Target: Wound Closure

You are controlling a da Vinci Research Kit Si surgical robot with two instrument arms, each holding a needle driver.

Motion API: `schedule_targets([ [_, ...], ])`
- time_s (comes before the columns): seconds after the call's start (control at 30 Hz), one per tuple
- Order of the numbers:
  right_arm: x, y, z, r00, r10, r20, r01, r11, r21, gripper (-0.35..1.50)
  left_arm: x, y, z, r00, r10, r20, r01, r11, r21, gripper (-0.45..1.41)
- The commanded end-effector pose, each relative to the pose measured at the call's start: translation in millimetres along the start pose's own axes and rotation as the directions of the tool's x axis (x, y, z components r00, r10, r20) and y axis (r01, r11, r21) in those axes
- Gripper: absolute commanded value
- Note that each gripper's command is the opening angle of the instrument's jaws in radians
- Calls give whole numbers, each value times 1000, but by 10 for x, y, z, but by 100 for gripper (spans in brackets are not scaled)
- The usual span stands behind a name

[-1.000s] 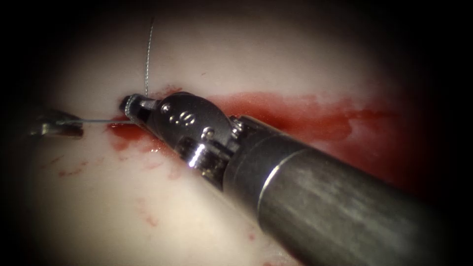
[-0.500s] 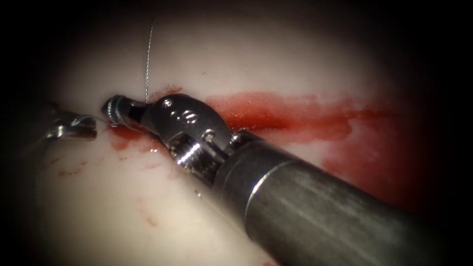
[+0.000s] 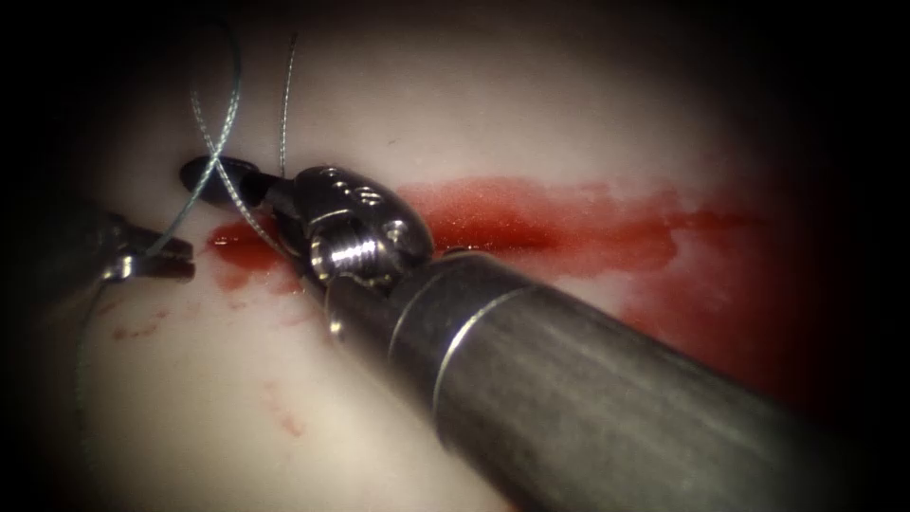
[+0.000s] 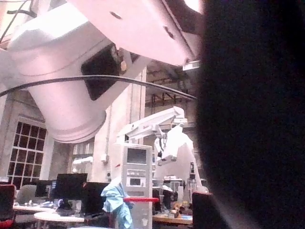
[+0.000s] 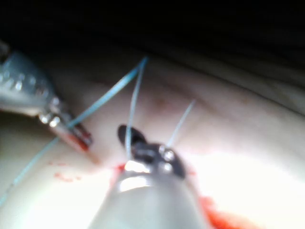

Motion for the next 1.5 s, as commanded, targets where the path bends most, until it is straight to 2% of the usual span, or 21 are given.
schedule_targets([
  [0.03,8,0,10,1000,-14,-1,14,1000,5,-35,-8,11,-4,1000,1,5,-1,1000,-5,-45],
  [0.13,15,1,3,997,-71,23,71,997,17,-35,-3,21,-6,1000,3,-11,-4,999,-32,-45],
  [0.2,23,6,-9,989,-122,87,119,992,38,-35,7,31,-13,1000,5,-27,-7,998,-63,-45],
  [0.3,18,14,-16,978,-137,159,124,988,89,-35,9,43,-25,1000,-25,-1,25,996,-86,-45],
  [0.33,8,19,-16,962,-182,205,152,976,154,-35,4,51,-33,1000,-21,22,23,995,-101,-45],
  [0.4,-2,21,-12,946,-214,244,155,958,240,-35,-3,59,-37,1000,-19,15,20,994,-104,-45],
  [0.43,-7,20,-8,927,-255,273,150,924,353,-35,-10,68,-39,1000,-12,22,14,994,-109,-45],
  [0.57,-10,17,-7,922,-286,261,112,843,526,-35,-14,74,-33,1000,-7,23,9,994,-112,-45],
  [0.6,-10,17,-7,922,-286,261,112,843,526,-35,-14,74,-33,1000,-7,23,9,994,-112,-45],
  [0.67,-10,16,-9,934,-283,219,79,759,646,-35,-7,72,-21,1000,-2,22,5,992,-125,-45],
  [0.7,-8,15,-9,943,-270,196,71,737,672,-35,-2,71,-15,1000,4,18,-2,992,-123,-45],
  [0.73,-5,15,-11,966,-210,153,41,704,709,-35,6,68,-6,1000,14,-5,-14,993,-119,-45],
  [0.9,8,14,-15,994,-63,91,-16,731,682,-35,34,58,25,993,51,-103,-58,996,-68,-45],
  [0.93,13,12,-20,995,16,97,-77,741,667,-35,42,54,34,992,38,-117,-44,998,-43,-45],
  [1.07,23,7,-30,976,175,132,-218,735,642,-35,51,46,47,988,1,-158,-3,1000,-14,-45],
  [1.23,30,-2,-35,923,328,202,-380,688,618,-35,55,31,69,973,-89,-212,99,994,38,-45],
  [1.37,32,-16,-41,849,411,332,-528,625,575,-35,54,23,87,950,-166,-265,181,983,35,-45],
  [1.5,29,-27,-47,783,436,445,-621,587,519,-35,54,23,94,925,-229,-304,248,968,24,-45],
])
